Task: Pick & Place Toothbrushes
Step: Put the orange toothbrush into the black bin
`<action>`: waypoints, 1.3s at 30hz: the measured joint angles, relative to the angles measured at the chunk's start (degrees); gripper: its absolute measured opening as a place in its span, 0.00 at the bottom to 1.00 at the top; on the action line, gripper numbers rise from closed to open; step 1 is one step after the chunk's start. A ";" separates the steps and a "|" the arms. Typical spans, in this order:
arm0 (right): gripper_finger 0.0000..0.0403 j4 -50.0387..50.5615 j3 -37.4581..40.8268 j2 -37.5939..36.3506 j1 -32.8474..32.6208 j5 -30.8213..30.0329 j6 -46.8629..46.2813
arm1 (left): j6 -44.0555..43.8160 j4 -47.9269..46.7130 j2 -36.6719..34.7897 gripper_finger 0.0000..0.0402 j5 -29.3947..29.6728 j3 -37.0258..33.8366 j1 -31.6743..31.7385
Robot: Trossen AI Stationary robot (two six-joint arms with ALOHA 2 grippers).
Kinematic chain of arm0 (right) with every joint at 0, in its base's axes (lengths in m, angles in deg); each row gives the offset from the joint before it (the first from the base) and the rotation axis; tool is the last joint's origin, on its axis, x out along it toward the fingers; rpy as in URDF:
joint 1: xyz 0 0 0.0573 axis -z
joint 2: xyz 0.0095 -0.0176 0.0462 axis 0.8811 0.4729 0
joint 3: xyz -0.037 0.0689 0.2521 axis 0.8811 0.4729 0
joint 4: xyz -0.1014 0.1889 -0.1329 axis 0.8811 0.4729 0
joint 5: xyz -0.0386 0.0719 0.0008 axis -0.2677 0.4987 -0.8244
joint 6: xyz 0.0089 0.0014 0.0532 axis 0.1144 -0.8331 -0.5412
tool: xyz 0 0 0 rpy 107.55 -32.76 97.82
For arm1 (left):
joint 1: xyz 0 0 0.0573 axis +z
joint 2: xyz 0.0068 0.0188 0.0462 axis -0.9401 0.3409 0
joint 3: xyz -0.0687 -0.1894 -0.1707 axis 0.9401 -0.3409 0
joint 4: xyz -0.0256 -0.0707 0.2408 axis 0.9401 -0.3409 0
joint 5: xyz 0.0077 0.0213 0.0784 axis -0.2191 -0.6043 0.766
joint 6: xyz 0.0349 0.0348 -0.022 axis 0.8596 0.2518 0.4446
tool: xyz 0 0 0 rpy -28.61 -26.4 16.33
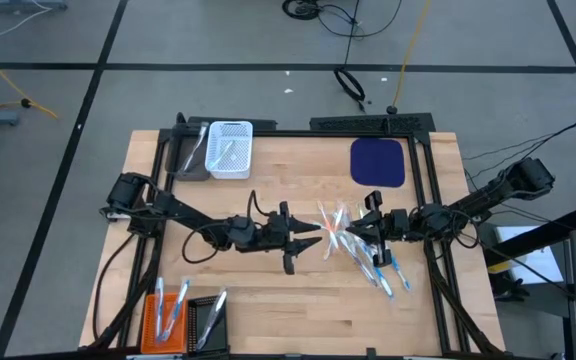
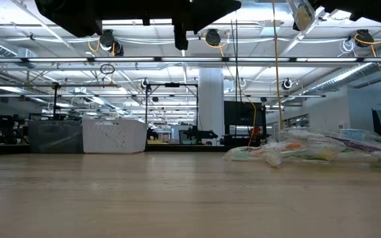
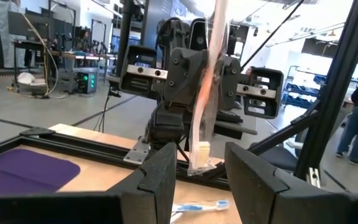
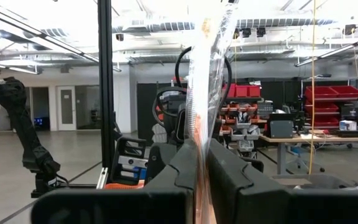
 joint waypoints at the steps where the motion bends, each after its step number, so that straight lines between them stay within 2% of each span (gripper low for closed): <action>1: 0.02 0.00 0.00 0.00 0.00 0.00 0.00 | -0.03 0.00 0.00 0.34 0.02 0.00 0.00; 16: 0.02 -0.24 0.00 0.00 0.07 -0.07 0.33 | -1.52 2.75 0.12 0.34 -0.16 0.14 1.19; 19: 0.02 -0.34 0.01 0.02 0.07 -0.09 0.98 | -1.27 2.67 1.56 0.34 -0.64 1.97 1.18; 23: 0.02 -0.74 0.07 0.18 0.07 -0.11 1.07 | -0.22 2.32 6.01 0.34 -2.88 6.97 1.18; 31: 0.02 -0.89 0.07 0.52 0.07 -0.11 1.27 | 0.70 -0.28 13.85 0.34 -3.10 17.39 1.22; 39: 0.02 -1.31 0.07 0.52 0.07 -0.17 1.33 | 1.31 -2.43 14.23 0.34 -3.11 18.99 1.73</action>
